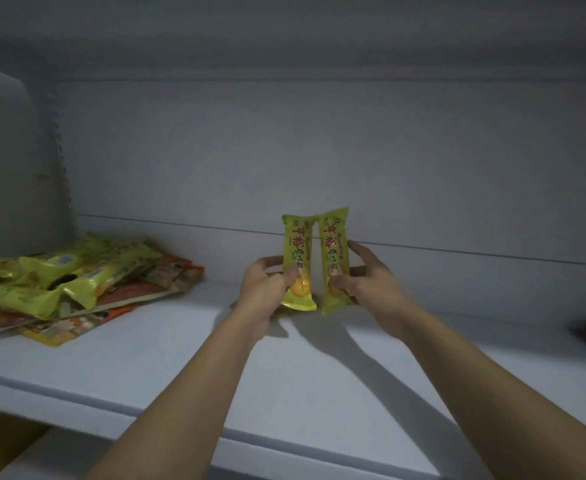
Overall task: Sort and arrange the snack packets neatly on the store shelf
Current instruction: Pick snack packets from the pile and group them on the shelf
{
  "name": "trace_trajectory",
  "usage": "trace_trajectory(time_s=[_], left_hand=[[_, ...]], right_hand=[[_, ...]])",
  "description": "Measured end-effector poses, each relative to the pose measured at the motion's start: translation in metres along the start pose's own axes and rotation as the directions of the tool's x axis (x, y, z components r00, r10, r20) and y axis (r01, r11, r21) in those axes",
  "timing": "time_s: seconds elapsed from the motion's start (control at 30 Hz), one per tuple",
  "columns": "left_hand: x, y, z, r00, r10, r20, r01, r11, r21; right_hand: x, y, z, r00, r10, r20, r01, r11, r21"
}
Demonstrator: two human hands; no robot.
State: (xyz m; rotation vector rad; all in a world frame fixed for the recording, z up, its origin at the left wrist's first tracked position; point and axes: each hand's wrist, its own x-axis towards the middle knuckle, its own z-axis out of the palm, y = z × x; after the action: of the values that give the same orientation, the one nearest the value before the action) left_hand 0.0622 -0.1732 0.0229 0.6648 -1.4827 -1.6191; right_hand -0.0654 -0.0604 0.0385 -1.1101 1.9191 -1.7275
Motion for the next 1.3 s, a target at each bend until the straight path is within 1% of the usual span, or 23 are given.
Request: trace_trajectory(time_s=[0.07, 0.2, 0.33, 0.4, 0.47, 0.53, 0.63, 0.7, 0.73, 0.8, 0.83, 0.9, 1.0, 1.07, 1.17, 1.3], left_hand=[[0.001, -0.004, 0.037, 0.999, -0.024, 0.027, 0.024, 1.0, 0.02], [-0.007, -0.023, 0.124, 0.98, -0.098, 0.173, 0.079, 0.99, 0.114], [-0.027, -0.048, 0.205, 0.944, -0.151, 0.295, 0.094, 0.975, 0.201], [-0.037, -0.057, 0.237, 0.927, -0.169, 0.336, 0.085, 0.964, 0.25], [-0.045, -0.064, 0.265, 0.908, -0.177, 0.38, 0.06, 0.952, 0.299], [-0.051, -0.07, 0.291, 0.895, -0.148, 0.421, -0.023, 0.927, 0.374], [-0.057, -0.075, 0.321, 0.867, -0.06, 0.495, -0.24, 0.82, 0.519], [-0.061, -0.084, 0.336, 0.831, -0.013, 0.557, -0.351, 0.764, 0.541], [-0.065, -0.09, 0.342, 0.815, 0.005, 0.579, -0.38, 0.76, 0.528], [-0.071, -0.101, 0.351, 0.801, 0.038, 0.597, -0.422, 0.744, 0.518], [-0.072, -0.106, 0.353, 0.798, 0.051, 0.601, -0.458, 0.701, 0.547], [-0.067, -0.111, 0.355, 0.806, 0.068, 0.589, -0.484, 0.648, 0.588], [-0.063, -0.106, 0.354, 0.807, 0.082, 0.585, -0.49, 0.646, 0.586], [-0.063, -0.104, 0.355, 0.789, 0.066, 0.61, -0.507, 0.631, 0.587], [-0.062, -0.106, 0.354, 0.78, 0.043, 0.624, -0.478, 0.684, 0.551], [-0.058, -0.112, 0.348, 0.808, 0.064, 0.586, -0.446, 0.716, 0.537]], right_hand=[[-0.007, 0.009, -0.04, 0.995, 0.001, -0.097, -0.002, 1.0, -0.016], [-0.025, 0.033, -0.121, 0.952, 0.043, -0.302, -0.075, 0.993, -0.094], [-0.045, 0.059, -0.192, 0.912, 0.08, -0.403, -0.17, 0.966, -0.193], [-0.054, 0.068, -0.224, 0.893, 0.072, -0.444, -0.217, 0.934, -0.285], [-0.06, 0.073, -0.251, 0.883, 0.053, -0.466, -0.264, 0.878, -0.399], [-0.064, 0.076, -0.274, 0.886, 0.033, -0.462, -0.303, 0.796, -0.524], [-0.064, 0.081, -0.298, 0.897, 0.034, -0.44, -0.361, 0.63, -0.688], [-0.066, 0.087, -0.305, 0.901, 0.045, -0.432, -0.384, 0.546, -0.745], [-0.068, 0.092, -0.307, 0.899, 0.048, -0.436, -0.394, 0.524, -0.755], [-0.072, 0.103, -0.308, 0.893, 0.035, -0.449, -0.4, 0.521, -0.754], [-0.074, 0.108, -0.308, 0.892, 0.025, -0.452, -0.395, 0.532, -0.749], [-0.076, 0.112, -0.311, 0.901, 0.02, -0.434, -0.368, 0.563, -0.74], [-0.079, 0.116, -0.32, 0.919, 0.039, -0.393, -0.327, 0.635, -0.7], [-0.081, 0.12, -0.326, 0.915, 0.043, -0.402, -0.322, 0.679, -0.66], [-0.078, 0.126, -0.329, 0.911, 0.028, -0.41, -0.31, 0.704, -0.64], [-0.072, 0.128, -0.328, 0.912, -0.013, -0.409, -0.279, 0.711, -0.645]])
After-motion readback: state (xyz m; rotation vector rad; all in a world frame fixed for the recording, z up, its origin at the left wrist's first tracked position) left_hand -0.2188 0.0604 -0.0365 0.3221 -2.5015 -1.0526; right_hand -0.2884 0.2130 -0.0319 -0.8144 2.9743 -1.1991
